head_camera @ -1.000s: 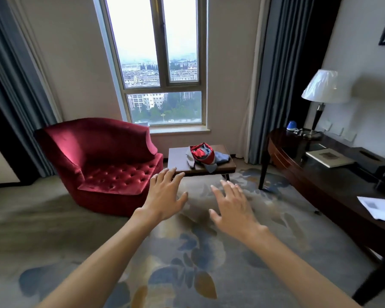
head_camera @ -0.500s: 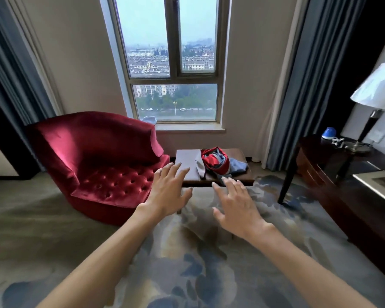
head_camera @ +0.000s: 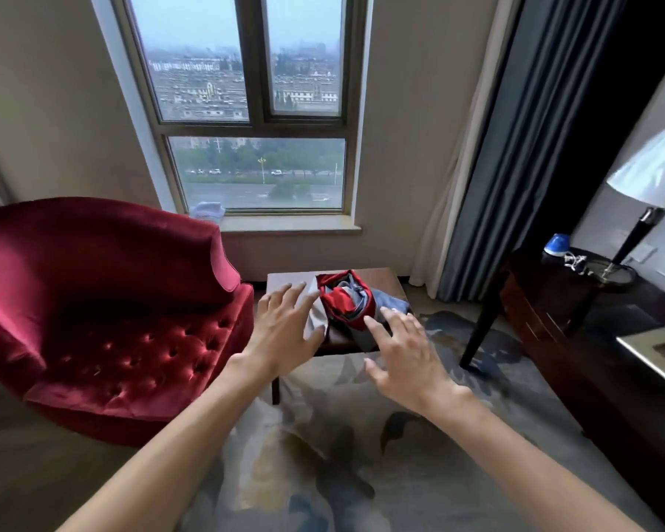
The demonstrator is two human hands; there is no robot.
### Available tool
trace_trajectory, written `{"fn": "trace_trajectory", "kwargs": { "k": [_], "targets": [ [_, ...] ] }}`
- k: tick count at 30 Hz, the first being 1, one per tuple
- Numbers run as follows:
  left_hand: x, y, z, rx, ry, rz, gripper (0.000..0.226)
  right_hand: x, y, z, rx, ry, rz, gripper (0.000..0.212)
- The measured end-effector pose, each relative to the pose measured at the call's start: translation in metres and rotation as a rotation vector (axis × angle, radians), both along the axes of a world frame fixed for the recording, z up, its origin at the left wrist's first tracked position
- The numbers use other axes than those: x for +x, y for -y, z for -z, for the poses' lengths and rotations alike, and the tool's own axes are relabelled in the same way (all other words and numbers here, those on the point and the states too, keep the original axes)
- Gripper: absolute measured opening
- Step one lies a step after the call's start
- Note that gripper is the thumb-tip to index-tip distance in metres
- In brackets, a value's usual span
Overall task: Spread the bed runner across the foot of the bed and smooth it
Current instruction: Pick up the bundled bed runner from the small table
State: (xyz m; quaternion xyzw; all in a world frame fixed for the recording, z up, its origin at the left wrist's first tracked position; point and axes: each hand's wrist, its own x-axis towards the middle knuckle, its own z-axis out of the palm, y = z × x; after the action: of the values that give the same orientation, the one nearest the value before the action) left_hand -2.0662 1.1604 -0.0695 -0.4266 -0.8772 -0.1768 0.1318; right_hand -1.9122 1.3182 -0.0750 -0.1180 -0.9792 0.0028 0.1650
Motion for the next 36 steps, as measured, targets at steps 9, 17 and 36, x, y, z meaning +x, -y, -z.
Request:
{"fn": "trace_trajectory", "kwargs": {
  "k": [9, 17, 36],
  "targets": [
    [-0.123, -0.114, 0.029, -0.058, 0.026, 0.01, 0.066, -0.121, -0.114, 0.031, -0.06, 0.036, 0.001, 0.073],
    [-0.229, -0.211, 0.046, -0.134, 0.069, 0.019, 0.064, -0.231, -0.216, 0.059, -0.146, 0.072, 0.009, 0.074],
    [-0.445, -0.385, 0.16, -0.418, 0.093, 0.26, 0.07, -0.428, -0.37, 0.183, -0.351, 0.36, 0.143, 0.082]
  ]
}}
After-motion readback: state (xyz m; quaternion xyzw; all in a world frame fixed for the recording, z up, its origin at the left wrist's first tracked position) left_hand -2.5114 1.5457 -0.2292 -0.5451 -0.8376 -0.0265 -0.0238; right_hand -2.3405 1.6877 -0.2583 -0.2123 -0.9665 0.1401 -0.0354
